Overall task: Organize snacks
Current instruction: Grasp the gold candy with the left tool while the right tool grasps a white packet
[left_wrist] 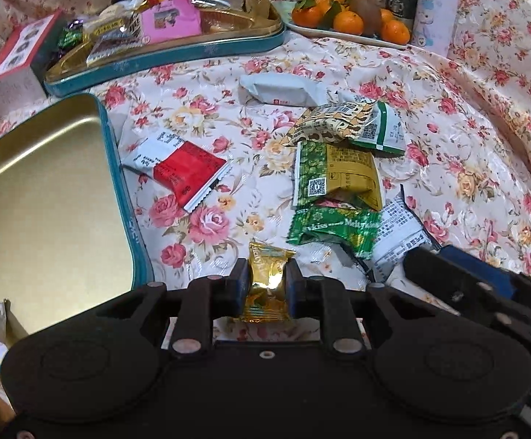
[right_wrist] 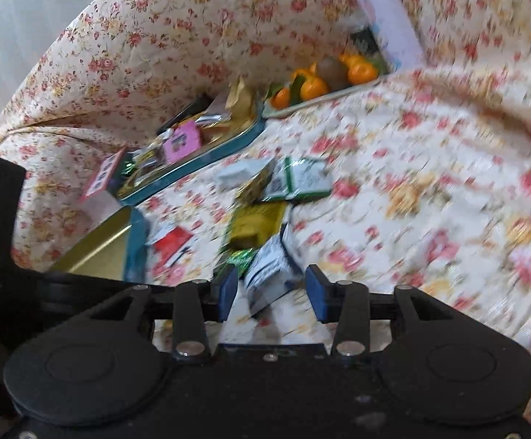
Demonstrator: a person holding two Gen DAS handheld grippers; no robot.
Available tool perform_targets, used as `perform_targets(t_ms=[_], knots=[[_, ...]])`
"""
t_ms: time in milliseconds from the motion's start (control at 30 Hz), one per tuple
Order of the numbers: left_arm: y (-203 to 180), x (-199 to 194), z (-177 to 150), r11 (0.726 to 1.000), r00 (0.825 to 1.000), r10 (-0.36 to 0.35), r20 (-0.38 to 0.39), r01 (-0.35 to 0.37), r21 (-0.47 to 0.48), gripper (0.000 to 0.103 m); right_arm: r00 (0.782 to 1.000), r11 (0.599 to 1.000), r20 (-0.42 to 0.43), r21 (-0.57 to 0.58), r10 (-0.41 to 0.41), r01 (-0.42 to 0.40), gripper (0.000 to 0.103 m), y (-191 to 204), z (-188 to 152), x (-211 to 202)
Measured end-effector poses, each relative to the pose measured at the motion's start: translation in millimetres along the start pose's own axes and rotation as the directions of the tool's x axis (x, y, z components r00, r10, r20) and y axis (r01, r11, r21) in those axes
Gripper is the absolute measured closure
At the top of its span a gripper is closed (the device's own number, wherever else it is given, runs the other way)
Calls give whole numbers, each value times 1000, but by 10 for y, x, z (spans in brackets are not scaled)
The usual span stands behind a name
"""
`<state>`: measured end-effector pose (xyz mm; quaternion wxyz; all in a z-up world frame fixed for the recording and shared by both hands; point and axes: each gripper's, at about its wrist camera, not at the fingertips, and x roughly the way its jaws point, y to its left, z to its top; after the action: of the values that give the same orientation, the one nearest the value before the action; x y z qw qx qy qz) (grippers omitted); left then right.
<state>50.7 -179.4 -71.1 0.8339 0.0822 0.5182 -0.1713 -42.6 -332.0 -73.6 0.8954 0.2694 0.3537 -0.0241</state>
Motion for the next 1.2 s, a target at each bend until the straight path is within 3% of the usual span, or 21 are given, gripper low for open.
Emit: perform_targets(t_ms=[200, 367, 567, 667, 833, 933, 1200], knots=[[16, -6, -12, 1000, 1000, -7, 4, 7, 3, 75, 995, 990, -87, 139, 51, -38, 58, -35, 30, 185], [10, -4, -16, 1000, 1000, -6, 6, 6, 8, 75, 997, 982, -62, 184, 49, -37, 58, -83, 203, 285], [6, -4, -24, 1000, 1000, -4, 11, 4, 10, 75, 999, 995, -43, 97, -26, 30, 57, 0, 426, 407], [-1, -4, -33, 1000, 1000, -4, 16, 3, 13, 75, 998, 997, -46, 47, -52, 54, 55, 99, 375, 410], [15, -6, -38, 1000, 1000, -17, 18, 16, 19, 74, 983, 981, -13, -67, -183, 182, 55, 262, 212, 455], [65, -5, -31, 998, 998, -59, 15, 59, -2, 65, 981, 980, -10, -62, -193, 192, 55, 242, 208, 489], [9, -12, -66, 998, 998, -54, 34, 54, 27, 63, 980, 976, -14, -98, -197, 195, 54, 250, 218, 533]])
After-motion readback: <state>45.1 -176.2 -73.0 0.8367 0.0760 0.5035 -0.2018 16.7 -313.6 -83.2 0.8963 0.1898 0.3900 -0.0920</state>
